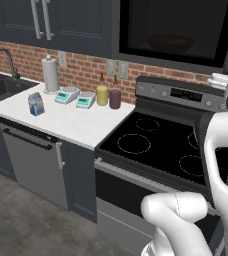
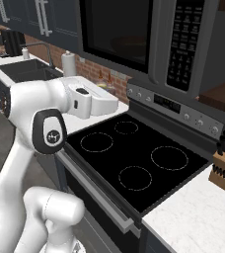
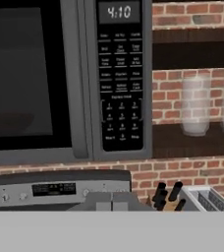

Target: Pick the cucumber from the sink and place it in the bowl. Then pick the bowl and place it in the microwave. Then close the microwave door and press the start button.

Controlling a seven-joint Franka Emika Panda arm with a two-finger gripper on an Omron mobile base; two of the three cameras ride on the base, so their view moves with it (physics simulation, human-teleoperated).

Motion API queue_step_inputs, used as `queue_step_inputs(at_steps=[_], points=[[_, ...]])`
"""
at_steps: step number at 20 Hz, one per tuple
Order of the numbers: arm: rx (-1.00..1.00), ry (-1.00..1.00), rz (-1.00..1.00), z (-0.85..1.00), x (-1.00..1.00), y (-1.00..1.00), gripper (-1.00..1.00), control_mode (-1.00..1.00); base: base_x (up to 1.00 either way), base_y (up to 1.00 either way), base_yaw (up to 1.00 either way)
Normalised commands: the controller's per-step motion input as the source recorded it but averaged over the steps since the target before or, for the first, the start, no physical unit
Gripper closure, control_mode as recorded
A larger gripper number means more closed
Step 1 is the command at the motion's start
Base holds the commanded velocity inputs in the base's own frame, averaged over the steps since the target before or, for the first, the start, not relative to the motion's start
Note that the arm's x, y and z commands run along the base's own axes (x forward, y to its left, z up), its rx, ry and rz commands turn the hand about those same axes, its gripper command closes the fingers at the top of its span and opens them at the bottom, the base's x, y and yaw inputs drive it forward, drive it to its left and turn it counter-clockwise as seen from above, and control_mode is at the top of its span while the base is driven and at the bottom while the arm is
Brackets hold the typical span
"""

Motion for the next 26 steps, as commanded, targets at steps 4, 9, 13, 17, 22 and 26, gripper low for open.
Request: queue_step_inputs(at_steps=[4, 9, 13, 17, 22, 26], points=[[0.0, -0.01, 0.02, 0.0, 0.1, -0.12, 1.0, -1.0, 0.0, 0.0, 0.0], [0.0, -0.02, 0.07, 0.0, 0.25, -0.06, 1.0, -1.0, 0.0, 0.0, 0.0], [0.0, -0.07, 0.07, 0.0, 0.28, -0.08, 1.0, -1.0, 0.0, 0.0, 0.0], [0.01, -0.02, 0.05, 0.0, 0.23, -0.22, 1.0, -1.0, 0.0, 0.0, 0.0], [0.01, 0.0, 0.04, 0.0, 0.31, -0.22, 1.0, -1.0, 0.0, 0.0, 0.0], [0.02, 0.0, 0.04, 0.0, 0.22, -0.29, 1.0, -1.0, 0.0, 0.0, 0.0]])
